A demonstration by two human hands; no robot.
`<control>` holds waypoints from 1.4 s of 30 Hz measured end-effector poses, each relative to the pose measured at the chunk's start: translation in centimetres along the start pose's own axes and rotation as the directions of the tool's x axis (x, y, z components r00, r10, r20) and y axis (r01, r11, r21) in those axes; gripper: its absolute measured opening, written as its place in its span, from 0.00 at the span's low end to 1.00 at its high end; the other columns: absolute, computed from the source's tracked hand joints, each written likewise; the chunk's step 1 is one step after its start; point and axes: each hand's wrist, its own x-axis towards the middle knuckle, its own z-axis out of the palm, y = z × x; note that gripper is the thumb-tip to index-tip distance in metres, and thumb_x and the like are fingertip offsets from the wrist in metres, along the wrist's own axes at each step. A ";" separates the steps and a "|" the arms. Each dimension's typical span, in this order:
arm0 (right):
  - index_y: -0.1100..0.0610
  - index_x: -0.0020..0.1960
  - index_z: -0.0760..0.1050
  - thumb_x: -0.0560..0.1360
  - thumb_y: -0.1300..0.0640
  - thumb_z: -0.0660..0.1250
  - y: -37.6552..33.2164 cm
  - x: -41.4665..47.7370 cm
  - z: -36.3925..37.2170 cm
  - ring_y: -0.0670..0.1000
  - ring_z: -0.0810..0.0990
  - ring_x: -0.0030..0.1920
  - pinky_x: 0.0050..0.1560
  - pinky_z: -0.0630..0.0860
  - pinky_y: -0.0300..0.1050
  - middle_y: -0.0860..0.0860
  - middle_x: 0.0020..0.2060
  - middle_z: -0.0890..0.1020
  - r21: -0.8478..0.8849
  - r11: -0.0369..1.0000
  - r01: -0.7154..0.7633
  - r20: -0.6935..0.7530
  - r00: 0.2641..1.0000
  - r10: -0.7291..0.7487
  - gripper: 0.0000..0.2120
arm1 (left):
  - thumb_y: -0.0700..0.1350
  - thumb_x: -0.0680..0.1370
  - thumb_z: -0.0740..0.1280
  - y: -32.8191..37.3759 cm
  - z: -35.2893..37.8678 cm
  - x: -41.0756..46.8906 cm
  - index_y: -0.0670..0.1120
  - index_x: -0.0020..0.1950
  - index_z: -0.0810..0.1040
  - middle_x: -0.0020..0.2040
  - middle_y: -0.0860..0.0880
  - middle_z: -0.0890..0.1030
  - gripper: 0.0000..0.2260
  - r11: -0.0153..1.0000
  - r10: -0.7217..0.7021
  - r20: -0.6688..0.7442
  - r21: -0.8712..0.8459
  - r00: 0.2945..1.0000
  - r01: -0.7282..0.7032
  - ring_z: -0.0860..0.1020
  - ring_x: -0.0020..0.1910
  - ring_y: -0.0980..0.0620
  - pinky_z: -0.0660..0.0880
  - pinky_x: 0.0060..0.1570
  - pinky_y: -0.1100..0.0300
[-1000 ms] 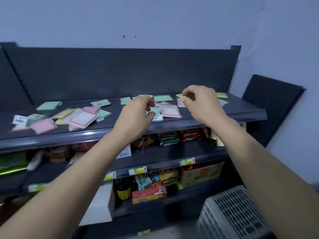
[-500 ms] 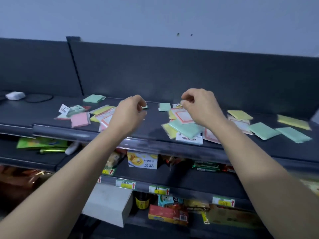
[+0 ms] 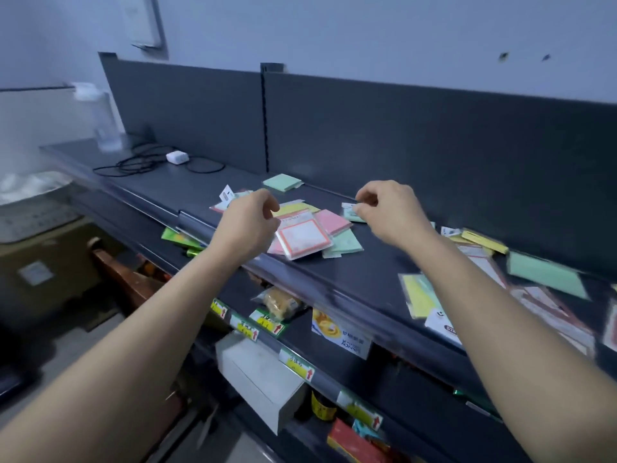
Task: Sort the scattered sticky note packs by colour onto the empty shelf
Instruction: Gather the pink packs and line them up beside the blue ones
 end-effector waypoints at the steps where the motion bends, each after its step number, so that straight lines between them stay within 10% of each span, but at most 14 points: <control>1: 0.57 0.56 0.78 0.77 0.56 0.65 -0.2 0.7 0.5 0.55 0.77 0.55 0.57 0.74 0.49 0.53 0.53 0.81 0.000 1.000 0.005 0.012 1.000 -0.005 0.10 | 0.37 0.75 0.64 -0.5 0.0 0.4 0.42 0.53 0.77 0.46 0.48 0.79 0.08 1.000 -0.009 0.001 0.015 1.000 0.009 0.74 0.44 0.49 0.68 0.43 0.59; 12: 0.66 0.60 0.75 0.74 0.59 0.65 -1.0 9.2 8.0 0.61 0.76 0.59 0.58 0.76 0.55 0.61 0.57 0.79 -0.116 0.968 -0.223 0.169 0.956 0.240 0.17 | 0.37 0.75 0.64 -7.9 0.1 8.4 0.43 0.53 0.76 0.46 0.49 0.77 0.08 0.995 -0.070 0.064 0.070 0.995 0.066 0.73 0.41 0.47 0.67 0.40 0.60; 17: 0.59 0.33 0.66 0.73 0.59 0.62 -0.6 11.6 9.7 0.53 0.68 0.31 0.28 0.64 0.40 0.53 0.36 0.73 -0.327 0.907 -0.267 0.341 0.861 0.376 0.11 | 0.37 0.74 0.65 -10.8 0.9 11.9 0.43 0.55 0.75 0.48 0.47 0.78 0.11 0.984 -0.100 0.141 0.158 0.985 0.077 0.75 0.45 0.45 0.70 0.41 0.57; 21: 0.58 0.31 0.62 0.71 0.57 0.65 -0.5 12.9 10.2 0.53 0.65 0.29 0.27 0.59 0.39 0.52 0.36 0.71 -0.407 0.874 -0.267 0.369 0.827 0.424 0.15 | 0.39 0.72 0.68 -12.0 1.4 13.4 0.42 0.55 0.75 0.51 0.44 0.78 0.12 0.967 -0.157 0.203 0.230 0.966 0.109 0.76 0.47 0.43 0.72 0.43 0.56; 28: 0.60 0.35 0.67 0.73 0.53 0.70 -0.3 13.8 10.0 0.51 0.69 0.29 0.29 0.65 0.39 0.53 0.30 0.71 -0.423 0.846 -0.326 0.394 0.775 0.495 0.16 | 0.49 0.71 0.73 -12.0 2.1 13.8 0.42 0.56 0.74 0.49 0.45 0.77 0.18 0.935 -0.266 0.271 0.307 0.925 0.179 0.75 0.47 0.45 0.72 0.44 0.55; 33: 0.64 0.51 0.76 0.77 0.52 0.65 -0.4 13.5 9.5 0.55 0.74 0.42 0.43 0.70 0.42 0.56 0.43 0.75 -0.413 0.871 -0.267 0.444 0.776 0.448 0.14 | 0.61 0.66 0.74 -11.1 2.7 13.4 0.44 0.42 0.69 0.36 0.49 0.72 0.23 0.897 -0.315 0.332 0.410 0.889 0.164 0.71 0.39 0.48 0.67 0.37 0.58; 42: 0.63 0.56 0.73 0.71 0.54 0.74 1.0 13.1 8.8 0.56 0.74 0.47 0.45 0.70 0.43 0.57 0.49 0.77 -0.182 0.883 -0.433 0.330 0.819 0.470 0.19 | 0.43 0.66 0.77 -9.2 3.5 12.7 0.35 0.63 0.65 0.56 0.39 0.75 0.32 0.916 -0.347 0.288 0.306 0.892 0.258 0.73 0.48 0.44 0.70 0.40 0.57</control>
